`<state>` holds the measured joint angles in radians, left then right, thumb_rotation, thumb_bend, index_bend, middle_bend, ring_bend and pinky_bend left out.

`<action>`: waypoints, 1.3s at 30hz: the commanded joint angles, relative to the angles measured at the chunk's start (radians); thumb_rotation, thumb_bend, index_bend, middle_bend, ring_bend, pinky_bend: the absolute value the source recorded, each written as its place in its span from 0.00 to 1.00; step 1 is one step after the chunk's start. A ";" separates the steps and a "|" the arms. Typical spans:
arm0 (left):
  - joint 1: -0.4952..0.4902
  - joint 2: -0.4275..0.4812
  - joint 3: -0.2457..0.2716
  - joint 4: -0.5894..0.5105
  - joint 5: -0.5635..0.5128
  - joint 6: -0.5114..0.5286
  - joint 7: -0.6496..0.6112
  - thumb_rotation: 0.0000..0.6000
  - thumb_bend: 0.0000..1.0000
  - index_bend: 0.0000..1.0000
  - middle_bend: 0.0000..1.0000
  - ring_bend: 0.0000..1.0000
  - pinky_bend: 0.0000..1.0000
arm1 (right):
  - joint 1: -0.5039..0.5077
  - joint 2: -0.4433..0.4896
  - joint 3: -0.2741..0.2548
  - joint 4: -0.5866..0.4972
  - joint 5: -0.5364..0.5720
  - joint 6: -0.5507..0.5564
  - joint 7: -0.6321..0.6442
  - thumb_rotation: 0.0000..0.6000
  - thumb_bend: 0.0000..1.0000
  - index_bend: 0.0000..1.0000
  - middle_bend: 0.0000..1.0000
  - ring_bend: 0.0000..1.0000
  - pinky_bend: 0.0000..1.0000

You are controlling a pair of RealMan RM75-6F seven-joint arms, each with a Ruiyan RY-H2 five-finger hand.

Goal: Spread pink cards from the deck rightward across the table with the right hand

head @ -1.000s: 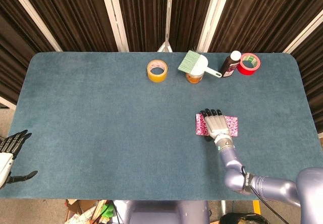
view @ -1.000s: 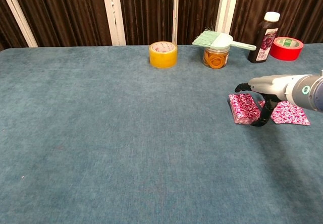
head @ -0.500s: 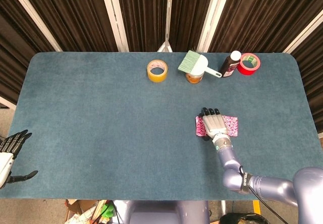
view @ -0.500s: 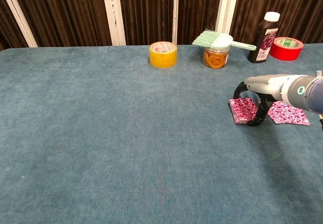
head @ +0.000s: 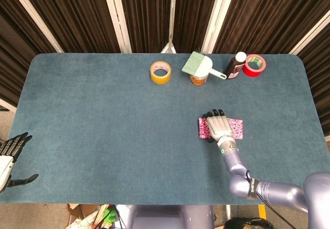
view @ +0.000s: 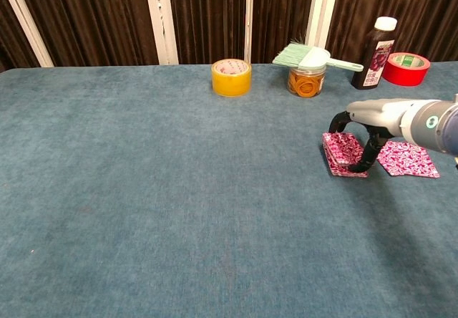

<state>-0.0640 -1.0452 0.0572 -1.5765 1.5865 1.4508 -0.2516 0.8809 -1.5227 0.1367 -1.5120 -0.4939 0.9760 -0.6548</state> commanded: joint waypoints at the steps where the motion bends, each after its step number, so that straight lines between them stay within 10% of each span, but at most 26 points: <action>1: 0.000 -0.001 -0.001 0.000 0.000 0.001 0.003 1.00 0.00 0.00 0.00 0.00 0.00 | -0.010 0.032 0.006 -0.041 -0.021 0.030 0.005 1.00 0.30 0.58 0.19 0.00 0.00; 14: 0.006 -0.005 -0.001 0.002 0.000 0.010 0.011 1.00 0.00 0.00 0.00 0.00 0.00 | -0.065 0.122 -0.022 -0.077 -0.029 0.058 0.025 1.00 0.30 0.58 0.19 0.00 0.00; 39: 0.008 -0.013 -0.001 -0.010 -0.008 0.005 0.051 1.00 0.00 0.00 0.00 0.00 0.00 | -0.191 0.188 -0.087 0.182 -0.044 -0.081 0.132 1.00 0.30 0.59 0.19 0.00 0.00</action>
<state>-0.0565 -1.0577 0.0560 -1.5864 1.5789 1.4557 -0.2010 0.6958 -1.3310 0.0520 -1.3386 -0.5451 0.9077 -0.5274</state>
